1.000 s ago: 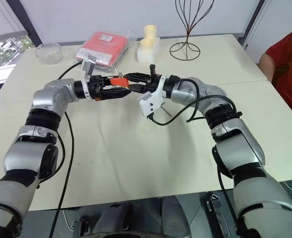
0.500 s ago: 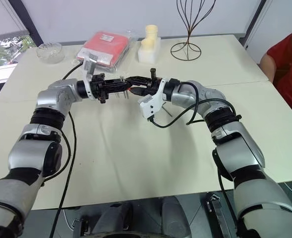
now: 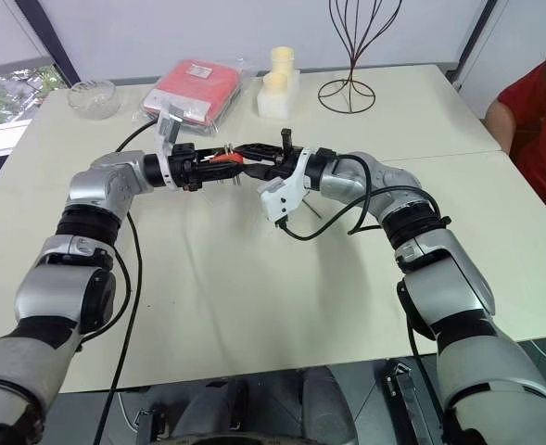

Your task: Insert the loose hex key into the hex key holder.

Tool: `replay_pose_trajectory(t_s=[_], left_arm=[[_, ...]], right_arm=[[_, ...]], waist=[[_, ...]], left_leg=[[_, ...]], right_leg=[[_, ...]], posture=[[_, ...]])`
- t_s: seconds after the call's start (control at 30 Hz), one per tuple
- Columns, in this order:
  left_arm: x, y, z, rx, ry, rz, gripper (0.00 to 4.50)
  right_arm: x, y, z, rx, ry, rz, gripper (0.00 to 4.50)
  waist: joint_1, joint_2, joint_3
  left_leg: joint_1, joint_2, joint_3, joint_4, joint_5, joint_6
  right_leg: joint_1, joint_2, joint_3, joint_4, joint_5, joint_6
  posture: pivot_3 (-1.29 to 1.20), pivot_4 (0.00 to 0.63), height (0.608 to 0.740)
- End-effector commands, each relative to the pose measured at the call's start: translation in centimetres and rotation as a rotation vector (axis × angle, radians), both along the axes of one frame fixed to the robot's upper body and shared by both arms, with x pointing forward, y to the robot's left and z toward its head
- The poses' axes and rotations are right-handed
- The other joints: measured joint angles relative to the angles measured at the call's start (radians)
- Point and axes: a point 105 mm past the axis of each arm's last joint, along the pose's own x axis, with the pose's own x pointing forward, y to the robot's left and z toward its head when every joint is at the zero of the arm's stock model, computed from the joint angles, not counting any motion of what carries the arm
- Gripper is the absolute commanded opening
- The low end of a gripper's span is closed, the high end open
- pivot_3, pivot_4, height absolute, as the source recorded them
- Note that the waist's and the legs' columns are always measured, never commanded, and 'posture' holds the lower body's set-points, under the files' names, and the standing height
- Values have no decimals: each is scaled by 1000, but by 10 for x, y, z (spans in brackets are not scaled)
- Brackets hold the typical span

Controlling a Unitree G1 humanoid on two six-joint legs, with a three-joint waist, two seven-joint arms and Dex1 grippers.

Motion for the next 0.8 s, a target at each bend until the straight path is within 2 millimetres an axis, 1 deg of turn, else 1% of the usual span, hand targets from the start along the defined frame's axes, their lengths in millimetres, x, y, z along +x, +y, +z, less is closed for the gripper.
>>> replay_pose_trajectory(t_s=[0.03, 0.1, 0.2, 0.33, 0.37, 0.6, 0.63, 0.67, 0.77, 0.8], left_arm=[[0, 2, 16, -11, -70, 7, 3448], [0, 2, 17, -21, -70, 12, 3448], [0, 2, 18, -30, -71, 14, 2461], [0, 1, 18, -40, -73, 16, 376], [0, 1, 18, -42, -75, 18, 26], [0, 0, 17, -53, -75, 23, 26], [0, 0, 17, -50, -79, 31, 0], [1, 0, 16, -48, -80, 36, 0], [0, 1, 14, -50, -81, 46, 0], [-1, 1, 12, -49, -81, 47, 0]], right_arm=[[-6, 5, 17, 42, -45, 33, 988], [-6, 6, 17, 42, -44, 33, 988], [-6, 6, 16, 42, -43, 34, 988], [-6, 6, 13, 39, -37, 33, 988], [-6, 6, 13, 39, -37, 32, 988], [-6, 5, 9, 36, -10, 32, 988], [-6, 5, 8, 39, -1, 30, 2027], [-5, 4, 7, 37, 10, 25, 2412], [0, -4, -4, 4, 48, -18, 4027], [2, -8, -7, -6, 60, -39, 4477]], waist=[[1, 0, 0], [1, 0, 0], [0, 0, 0], [1, 0, 0], [1, 0, 0], [0, 0, 0], [0, 0, 0], [0, 0, 0], [0, 0, 0], [0, 0, 0]], left_leg=[[0, 0, 0, 0, 0, 0], [0, 0, 0, 0, 0, 0], [0, 0, 0, 0, 0, 0], [0, 0, 0, 0, 0, 0], [0, 0, 0, 0, 0, 0], [0, 0, 0, 0, 0, 0], [0, 0, 0, 0, 0, 0], [0, 0, 0, 1, 0, 0], [0, 0, 0, 1, 0, 0], [0, 0, 0, 1, 0, 0]], right_leg=[[0, 0, 0, 0, 0, 0], [0, 0, 0, 0, 0, 0], [0, 0, 0, 0, 0, 0], [0, 0, 0, 0, 0, 0], [0, 0, 0, 0, 0, 0], [0, 0, 0, 0, 0, 0], [0, 0, 0, 0, 0, 0], [0, 0, 0, 0, 0, 0], [0, 0, 0, 0, 0, 0], [0, 0, 0, 0, 0, 0]], posture=[[0, 150, 740], [0, 150, 740], [0, 150, 740], [0, 150, 740], [0, 150, 740], [0, 150, 740], [0, 150, 740], [0, 150, 740], [0, 150, 740], [0, 150, 740]])
